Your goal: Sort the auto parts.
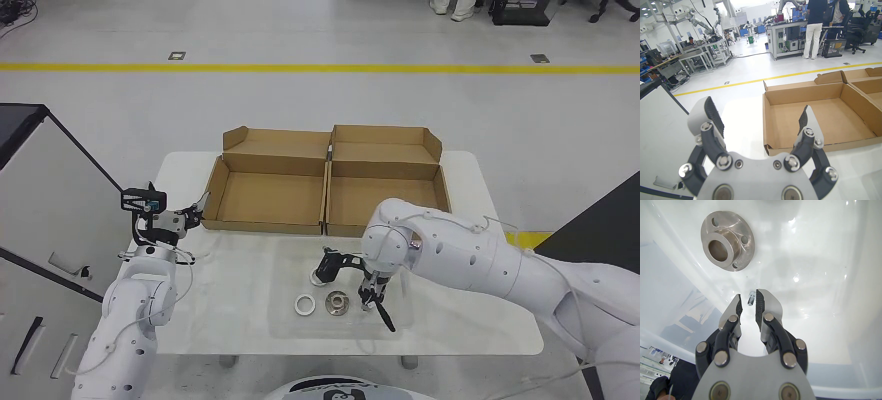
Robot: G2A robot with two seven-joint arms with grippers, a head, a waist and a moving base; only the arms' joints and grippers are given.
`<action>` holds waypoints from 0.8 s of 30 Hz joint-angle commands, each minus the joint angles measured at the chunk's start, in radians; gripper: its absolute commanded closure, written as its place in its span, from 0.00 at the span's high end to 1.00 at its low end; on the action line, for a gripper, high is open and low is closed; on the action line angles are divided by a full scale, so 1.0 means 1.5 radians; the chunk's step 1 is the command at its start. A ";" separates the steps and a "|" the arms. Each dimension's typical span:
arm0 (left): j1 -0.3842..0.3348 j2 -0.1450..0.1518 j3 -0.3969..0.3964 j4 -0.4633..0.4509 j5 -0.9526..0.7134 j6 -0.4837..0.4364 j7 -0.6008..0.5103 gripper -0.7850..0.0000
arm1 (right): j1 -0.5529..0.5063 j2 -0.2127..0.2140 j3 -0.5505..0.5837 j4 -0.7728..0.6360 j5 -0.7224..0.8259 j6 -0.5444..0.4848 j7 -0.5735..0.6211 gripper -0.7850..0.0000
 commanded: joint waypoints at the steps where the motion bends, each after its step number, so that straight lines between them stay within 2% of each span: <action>1: 0.000 0.000 0.000 0.000 0.000 0.000 0.000 1.00 | 0.000 0.000 0.000 0.000 -0.001 0.001 0.000 0.25; 9: 0.000 0.000 0.000 0.000 0.000 0.000 0.000 1.00 | -0.001 0.001 0.000 0.001 -0.004 0.002 0.000 0.20; 11: 0.000 0.000 0.000 0.000 0.000 0.000 0.000 1.00 | -0.002 0.001 0.000 0.002 -0.004 0.003 0.000 0.13; 12: 0.000 0.000 0.000 0.000 0.000 0.000 0.000 1.00 | -0.002 0.001 0.000 0.002 -0.004 0.003 0.000 0.02; 13: 0.000 0.000 0.000 0.000 0.000 0.000 0.000 1.00 | -0.002 0.001 0.000 0.002 -0.004 0.005 0.000 0.00; 24: 0.000 0.000 0.000 0.000 0.000 0.000 0.000 1.00 | 0.018 0.005 0.000 -0.011 0.019 0.013 0.000 0.00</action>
